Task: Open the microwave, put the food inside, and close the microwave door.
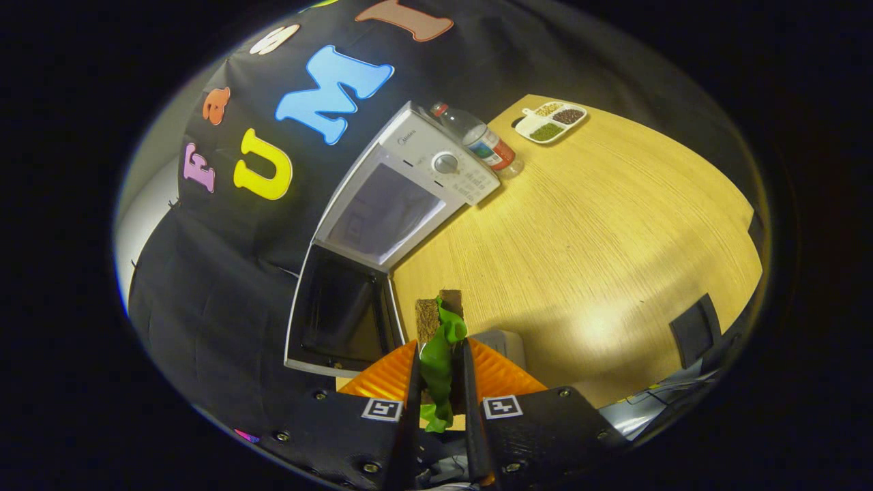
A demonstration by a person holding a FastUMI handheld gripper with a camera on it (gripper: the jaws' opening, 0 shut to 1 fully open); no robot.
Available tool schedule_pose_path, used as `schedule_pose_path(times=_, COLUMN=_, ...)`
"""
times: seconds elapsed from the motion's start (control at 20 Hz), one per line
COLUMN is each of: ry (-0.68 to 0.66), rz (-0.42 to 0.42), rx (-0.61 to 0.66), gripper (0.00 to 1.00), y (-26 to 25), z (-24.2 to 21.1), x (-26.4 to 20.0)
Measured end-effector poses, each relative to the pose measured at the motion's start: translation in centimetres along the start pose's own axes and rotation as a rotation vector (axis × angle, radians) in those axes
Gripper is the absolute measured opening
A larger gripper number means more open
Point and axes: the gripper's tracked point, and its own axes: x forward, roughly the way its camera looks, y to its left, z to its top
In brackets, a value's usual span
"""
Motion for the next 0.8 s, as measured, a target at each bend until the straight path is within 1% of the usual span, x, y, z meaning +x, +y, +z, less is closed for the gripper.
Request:
schedule_pose_path(times=0.15, ry=-0.05, rz=0.022, rx=0.003, gripper=0.29, y=2.1, z=2.1, x=2.8)
schedule_pose_path(times=0.45, ry=-0.087, rz=0.058, rx=0.011, gripper=0.29, y=5.8, z=4.6, x=9.3)
schedule_pose_path(times=0.8, ry=-0.212, rz=0.137, rx=0.076, gripper=0.28, y=10.1, z=8.0, x=14.8)
